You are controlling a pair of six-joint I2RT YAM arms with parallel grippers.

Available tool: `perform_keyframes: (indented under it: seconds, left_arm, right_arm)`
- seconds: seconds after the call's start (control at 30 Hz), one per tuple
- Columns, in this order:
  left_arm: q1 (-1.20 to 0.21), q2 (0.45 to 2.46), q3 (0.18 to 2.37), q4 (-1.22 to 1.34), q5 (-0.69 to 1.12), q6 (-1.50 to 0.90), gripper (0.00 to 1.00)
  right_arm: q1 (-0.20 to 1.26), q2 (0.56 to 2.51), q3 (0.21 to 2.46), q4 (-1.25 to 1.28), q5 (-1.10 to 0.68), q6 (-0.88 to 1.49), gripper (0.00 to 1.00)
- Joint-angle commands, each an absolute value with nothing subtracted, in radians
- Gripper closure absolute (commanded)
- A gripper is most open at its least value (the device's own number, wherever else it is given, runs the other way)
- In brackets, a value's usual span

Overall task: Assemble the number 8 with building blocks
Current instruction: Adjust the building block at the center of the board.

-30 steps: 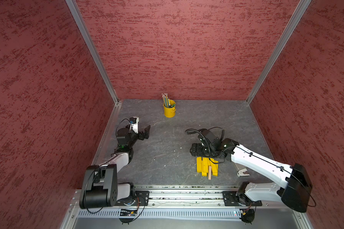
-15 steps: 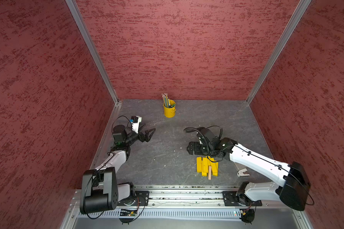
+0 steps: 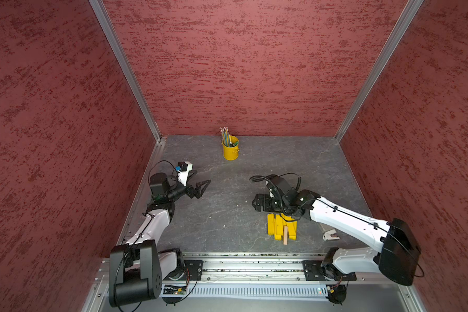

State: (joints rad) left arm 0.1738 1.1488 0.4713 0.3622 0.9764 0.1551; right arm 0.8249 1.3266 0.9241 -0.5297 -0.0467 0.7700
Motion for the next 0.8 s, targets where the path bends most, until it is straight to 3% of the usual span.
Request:
perform_keyframes:
  seconds: [0.0, 0.13, 0.27, 0.6, 0.77]
  left_arm:
    - [0.169, 1.146, 0.515, 0.299, 1.1, 0.213, 0.0]
    - [0.14, 1.196, 0.622, 0.091, 1.187, 0.265, 0.0]
    - [0.038, 1.192, 0.637, 0.005, 1.089, 0.323, 0.0]
    - [-0.026, 1.113, 0.568, 0.022, 0.957, 0.29, 0.0]
    - [-0.03, 1.07, 0.545, 0.038, 0.925, 0.28, 0.0]
  right_arm:
    - [0.831, 1.311, 0.902, -0.507, -0.074, 0.782, 0.01]
    - [0.848, 1.299, 0.855, -0.512, -0.123, 0.797, 0.01]
    - [0.87, 1.259, 0.81, -0.525, -0.132, 0.823, 0.05]
    - [0.915, 1.295, 0.789, -0.549, -0.118, 0.852, 0.21]
    - [0.919, 1.334, 0.774, -0.575, -0.072, 0.885, 0.19]
